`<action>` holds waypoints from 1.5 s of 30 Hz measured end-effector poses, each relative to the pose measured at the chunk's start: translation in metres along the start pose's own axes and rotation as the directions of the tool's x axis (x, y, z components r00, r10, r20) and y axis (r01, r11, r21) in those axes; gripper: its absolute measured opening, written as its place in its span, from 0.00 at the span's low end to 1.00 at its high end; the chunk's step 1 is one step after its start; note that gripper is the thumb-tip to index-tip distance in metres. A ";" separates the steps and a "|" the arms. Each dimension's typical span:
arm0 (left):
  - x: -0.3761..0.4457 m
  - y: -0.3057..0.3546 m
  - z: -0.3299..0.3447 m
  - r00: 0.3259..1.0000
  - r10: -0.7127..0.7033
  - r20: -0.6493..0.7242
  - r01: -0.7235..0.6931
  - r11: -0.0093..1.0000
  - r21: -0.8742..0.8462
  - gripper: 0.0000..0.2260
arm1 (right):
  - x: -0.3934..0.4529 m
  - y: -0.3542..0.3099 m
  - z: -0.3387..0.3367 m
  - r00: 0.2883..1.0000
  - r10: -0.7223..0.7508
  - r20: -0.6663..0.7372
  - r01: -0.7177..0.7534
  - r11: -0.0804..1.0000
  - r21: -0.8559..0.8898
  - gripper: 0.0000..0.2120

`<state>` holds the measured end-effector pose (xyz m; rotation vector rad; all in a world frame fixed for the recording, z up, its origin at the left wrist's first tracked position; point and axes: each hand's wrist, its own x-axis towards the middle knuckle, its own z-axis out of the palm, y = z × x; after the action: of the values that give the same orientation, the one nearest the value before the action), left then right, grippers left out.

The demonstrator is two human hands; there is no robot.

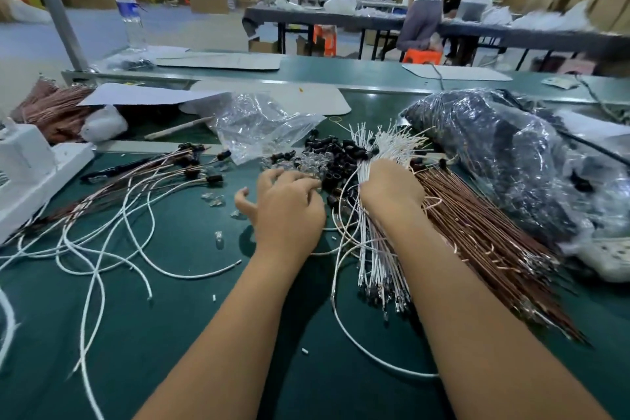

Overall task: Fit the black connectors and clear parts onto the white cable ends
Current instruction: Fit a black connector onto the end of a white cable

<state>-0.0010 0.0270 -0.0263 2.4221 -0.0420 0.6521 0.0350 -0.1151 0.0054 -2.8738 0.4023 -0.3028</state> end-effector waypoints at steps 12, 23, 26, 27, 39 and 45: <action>0.004 -0.003 -0.014 0.987 -0.070 -0.147 0.035 0.973 -0.228 0.20 | -0.008 0.014 -0.042 0.974 -0.014 -0.225 0.096 0.928 0.359 0.07; 0.001 -0.006 -0.021 0.941 0.321 -0.108 -0.325 0.945 -0.025 0.11 | -0.046 0.006 -0.039 0.856 -0.417 -0.306 0.505 0.804 0.315 0.07; 0.003 -0.013 -0.021 0.960 0.274 -0.051 -0.277 0.959 -0.062 0.10 | -0.043 0.028 -0.043 0.877 -0.298 -0.377 0.363 0.925 0.113 0.08; 0.003 -0.015 -0.021 0.958 0.285 -0.041 -0.286 0.957 -0.046 0.10 | -0.043 0.034 -0.043 0.878 -0.291 -0.379 0.320 0.947 0.016 0.11; 0.002 -0.007 -0.013 0.962 0.229 -0.146 -0.248 0.961 -0.122 0.11 | -0.063 -0.014 -0.004 0.907 -0.307 -0.287 0.356 0.924 0.136 0.14; 0.007 -0.013 -0.013 0.991 0.096 -0.095 -0.098 0.995 -0.015 0.09 | -0.049 -0.029 -0.002 0.971 0.071 -0.227 0.133 0.629 0.766 0.14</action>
<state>0.0023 0.0457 -0.0216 2.3787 -0.1274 0.8060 -0.0048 -0.0739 0.0058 -1.9744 0.1798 -0.6504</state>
